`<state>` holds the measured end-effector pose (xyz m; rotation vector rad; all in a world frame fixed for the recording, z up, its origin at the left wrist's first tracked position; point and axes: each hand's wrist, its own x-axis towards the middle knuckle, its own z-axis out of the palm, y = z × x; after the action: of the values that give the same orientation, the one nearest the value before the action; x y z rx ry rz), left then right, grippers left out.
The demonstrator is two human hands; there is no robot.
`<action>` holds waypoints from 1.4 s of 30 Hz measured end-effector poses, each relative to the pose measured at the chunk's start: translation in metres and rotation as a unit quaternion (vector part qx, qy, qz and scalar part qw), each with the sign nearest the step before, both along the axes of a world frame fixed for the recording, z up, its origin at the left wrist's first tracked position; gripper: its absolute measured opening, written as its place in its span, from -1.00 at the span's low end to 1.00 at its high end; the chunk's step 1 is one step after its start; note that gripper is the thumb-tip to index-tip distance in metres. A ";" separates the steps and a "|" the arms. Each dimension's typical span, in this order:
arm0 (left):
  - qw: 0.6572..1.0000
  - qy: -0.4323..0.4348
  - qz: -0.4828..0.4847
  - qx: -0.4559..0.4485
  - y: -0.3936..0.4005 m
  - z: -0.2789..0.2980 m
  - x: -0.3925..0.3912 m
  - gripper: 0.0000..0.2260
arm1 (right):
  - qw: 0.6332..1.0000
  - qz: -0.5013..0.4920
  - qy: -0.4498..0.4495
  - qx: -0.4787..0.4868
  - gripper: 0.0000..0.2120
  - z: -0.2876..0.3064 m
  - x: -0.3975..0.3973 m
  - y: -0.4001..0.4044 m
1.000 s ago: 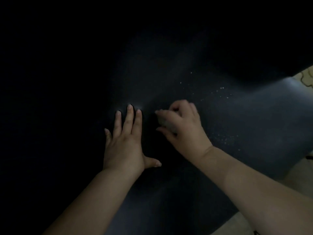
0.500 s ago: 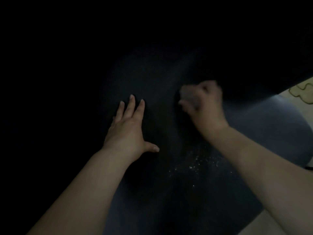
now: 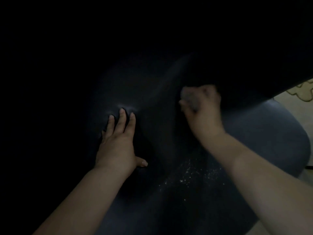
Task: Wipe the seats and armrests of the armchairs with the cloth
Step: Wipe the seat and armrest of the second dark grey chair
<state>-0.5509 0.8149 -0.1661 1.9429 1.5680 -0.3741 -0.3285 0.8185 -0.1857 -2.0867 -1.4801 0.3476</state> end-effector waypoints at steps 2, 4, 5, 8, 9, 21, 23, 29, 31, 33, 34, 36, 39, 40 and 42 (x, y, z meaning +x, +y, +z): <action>1.000 0.003 -0.002 0.006 -0.001 -0.001 0.000 0.23 | 0.987 0.163 0.002 -0.005 -0.67 0.004 -0.026 -0.027; 1.000 -0.003 -0.004 0.011 -0.003 -0.001 -0.003 0.23 | 0.974 0.226 -0.026 -0.015 -0.65 0.007 -0.018 -0.034; 1.000 -0.009 -0.004 0.015 -0.004 -0.002 -0.004 0.23 | 0.982 0.185 -0.041 -0.010 -0.67 0.005 -0.002 -0.032; 1.000 -0.018 -0.004 0.026 -0.006 -0.004 -0.006 0.23 | 0.998 -0.063 -0.018 -0.015 -0.69 0.003 0.046 -0.031; 0.999 -0.018 -0.002 0.029 -0.007 -0.003 -0.005 0.23 | 0.996 -0.088 -0.014 -0.020 -0.68 0.002 0.042 -0.036; 0.991 -0.034 -0.114 0.065 -0.015 0.009 0.005 0.04 | 0.999 0.017 -0.021 -0.021 -0.69 0.006 -0.011 -0.072; 0.989 -0.041 -0.131 0.061 -0.017 0.011 0.009 -0.02 | 0.990 0.134 -0.021 -0.034 -0.67 0.009 -0.021 -0.080; 0.988 -0.048 -0.138 0.051 -0.019 0.014 0.012 -0.17 | 0.985 -0.172 0.009 -0.008 -0.70 0.005 0.038 -0.089; 0.988 -0.051 -0.134 0.051 -0.024 0.015 0.015 -0.20 | 0.997 -0.069 -0.014 -0.011 -0.69 0.002 0.012 -0.106; 0.988 -0.056 -0.135 0.046 -0.027 0.016 0.017 -0.22 | 0.997 0.079 -0.017 -0.021 -0.69 0.006 -0.002 -0.122; 0.988 -0.061 -0.136 0.039 -0.028 0.017 0.017 -0.23 | 0.995 0.092 -0.028 -0.022 -0.69 0.007 0.006 -0.127; 0.987 -0.071 -0.141 0.029 -0.031 0.019 0.014 -0.24 | 0.999 -0.028 -0.042 -0.011 -0.70 0.007 0.035 -0.136; 0.987 -0.076 -0.141 0.029 -0.036 0.019 0.008 -0.24 | 0.983 -0.185 0.005 -0.013 -0.69 0.007 0.036 -0.153; 0.987 -0.076 -0.138 0.032 -0.038 0.019 0.008 -0.25 | 0.987 -0.163 0.003 -0.010 -0.68 0.005 0.018 -0.157; 0.988 -0.075 -0.132 0.037 -0.044 0.018 0.008 -0.26 | 0.999 -0.051 0.014 0.000 -0.67 0.003 -0.024 -0.163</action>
<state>-0.5426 0.7709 -0.1483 2.1894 1.2485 -0.2743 -0.3529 0.6554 -0.1823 -2.1389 -1.3512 0.3362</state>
